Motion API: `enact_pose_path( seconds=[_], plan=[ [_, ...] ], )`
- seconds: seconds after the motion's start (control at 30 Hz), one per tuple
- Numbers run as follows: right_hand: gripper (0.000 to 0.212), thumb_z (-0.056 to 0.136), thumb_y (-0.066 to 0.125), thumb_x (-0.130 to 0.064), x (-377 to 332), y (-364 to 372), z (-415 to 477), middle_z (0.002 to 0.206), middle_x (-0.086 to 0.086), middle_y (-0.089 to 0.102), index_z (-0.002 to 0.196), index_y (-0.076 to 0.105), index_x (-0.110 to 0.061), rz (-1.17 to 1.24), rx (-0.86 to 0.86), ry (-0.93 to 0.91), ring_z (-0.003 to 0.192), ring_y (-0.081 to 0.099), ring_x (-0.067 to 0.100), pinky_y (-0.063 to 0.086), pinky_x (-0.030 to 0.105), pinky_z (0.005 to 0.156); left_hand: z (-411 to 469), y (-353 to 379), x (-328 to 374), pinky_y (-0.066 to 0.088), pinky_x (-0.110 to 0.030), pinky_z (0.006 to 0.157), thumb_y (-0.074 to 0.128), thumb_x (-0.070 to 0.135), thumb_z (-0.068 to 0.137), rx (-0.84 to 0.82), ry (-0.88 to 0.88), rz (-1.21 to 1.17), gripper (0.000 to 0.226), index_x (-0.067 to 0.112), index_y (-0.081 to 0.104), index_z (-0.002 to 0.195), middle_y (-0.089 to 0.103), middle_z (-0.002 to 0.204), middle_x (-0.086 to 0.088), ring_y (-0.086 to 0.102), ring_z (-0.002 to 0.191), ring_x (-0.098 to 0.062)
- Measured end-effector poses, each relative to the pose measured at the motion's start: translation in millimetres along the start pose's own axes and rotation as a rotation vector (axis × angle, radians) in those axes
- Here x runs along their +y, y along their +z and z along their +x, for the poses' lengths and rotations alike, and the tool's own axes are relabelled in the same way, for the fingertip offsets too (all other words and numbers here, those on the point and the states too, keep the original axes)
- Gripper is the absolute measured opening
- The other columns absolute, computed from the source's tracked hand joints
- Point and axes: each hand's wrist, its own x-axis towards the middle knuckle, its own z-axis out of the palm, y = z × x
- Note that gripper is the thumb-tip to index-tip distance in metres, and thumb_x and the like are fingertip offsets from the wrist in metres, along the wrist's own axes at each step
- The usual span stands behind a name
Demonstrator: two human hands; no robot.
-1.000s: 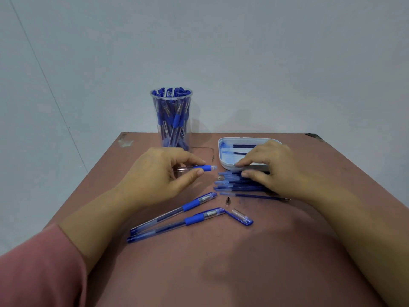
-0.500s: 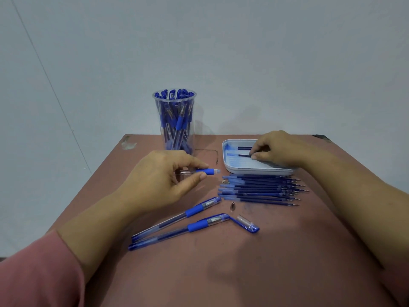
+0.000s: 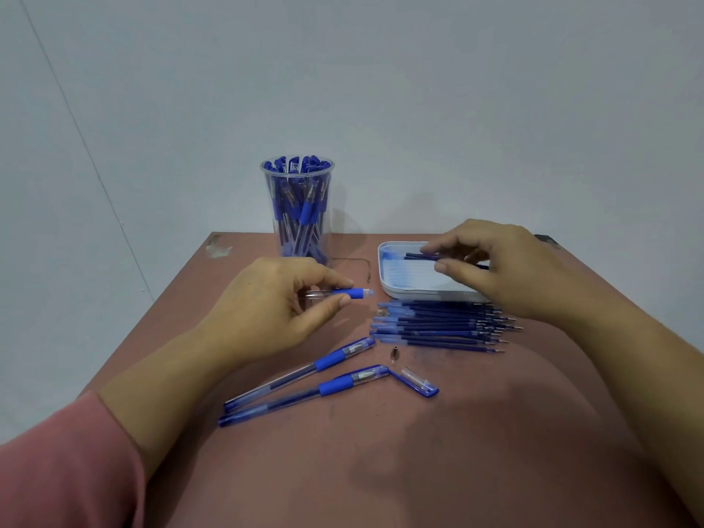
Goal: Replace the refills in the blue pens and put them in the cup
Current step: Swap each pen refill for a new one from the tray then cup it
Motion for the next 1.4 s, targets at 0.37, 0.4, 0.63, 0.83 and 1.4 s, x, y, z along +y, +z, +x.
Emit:
enact_pose_path(
  seconds=[0.37, 0.4, 0.63, 0.83, 1.4],
  plan=[
    [0.031, 0.089, 0.064, -0.01, 5.1, 10.3, -22.4, 0.087, -0.016, 0.063, 0.101, 0.067, -0.038, 0.09, -0.085, -0.076, 0.086, 0.059, -0.002, 0.041, 0.006, 0.074, 1.0, -1.3, 0.9, 0.041, -0.012, 0.057, 0.061, 0.045, 0.087, 0.038, -0.021, 0.013, 0.024, 0.034, 0.073, 0.105, 0.065, 0.083, 0.026, 0.06, 0.064, -0.009],
    [0.031, 0.089, 0.064, -0.011, 6.7, 11.8, -22.3, 0.087, -0.016, 0.063, 0.101, 0.067, -0.04, 0.093, -0.087, -0.079, 0.087, 0.06, 0.0, 0.042, 0.007, 0.075, 1.1, -1.1, 0.7, 0.042, -0.012, 0.057, 0.061, 0.045, 0.087, 0.04, -0.022, 0.014, 0.024, 0.034, 0.073, 0.105, 0.065, 0.084, 0.025, 0.06, 0.064, -0.009],
    [0.035, 0.089, 0.064, -0.011, 11.7, 17.2, -20.8, 0.092, -0.016, 0.064, 0.099, 0.064, -0.045, 0.107, -0.062, -0.113, 0.091, 0.062, 0.005, 0.045, 0.01, 0.08, 1.0, -0.4, 1.8, 0.039, -0.01, 0.057, 0.062, 0.044, 0.087, 0.035, -0.02, 0.007, 0.023, 0.033, 0.074, 0.105, 0.062, 0.08, 0.03, 0.06, 0.065, -0.009],
    [0.033, 0.088, 0.065, -0.01, 10.8, 18.9, -21.0, 0.093, -0.013, 0.066, 0.1, 0.065, -0.041, 0.116, -0.064, -0.125, 0.091, 0.062, 0.006, 0.047, 0.014, 0.081, 0.6, 0.5, 0.8, 0.038, -0.009, 0.057, 0.058, 0.05, 0.086, 0.052, -0.029, -0.004, 0.029, 0.034, 0.074, 0.104, 0.065, 0.083, 0.026, 0.059, 0.063, -0.007],
    [0.028, 0.082, 0.074, -0.023, 10.0, 26.7, -19.8, 0.091, -0.021, 0.062, 0.098, 0.06, -0.041, 0.036, 0.0, -0.198, 0.088, 0.057, 0.004, 0.044, 0.013, 0.076, -0.5, -0.2, 8.9, 0.048, -0.021, 0.056, 0.065, 0.043, 0.088, -0.008, 0.019, -0.026, 0.02, 0.035, 0.073, 0.104, 0.064, 0.078, 0.023, 0.06, 0.064, -0.008]
  ],
)
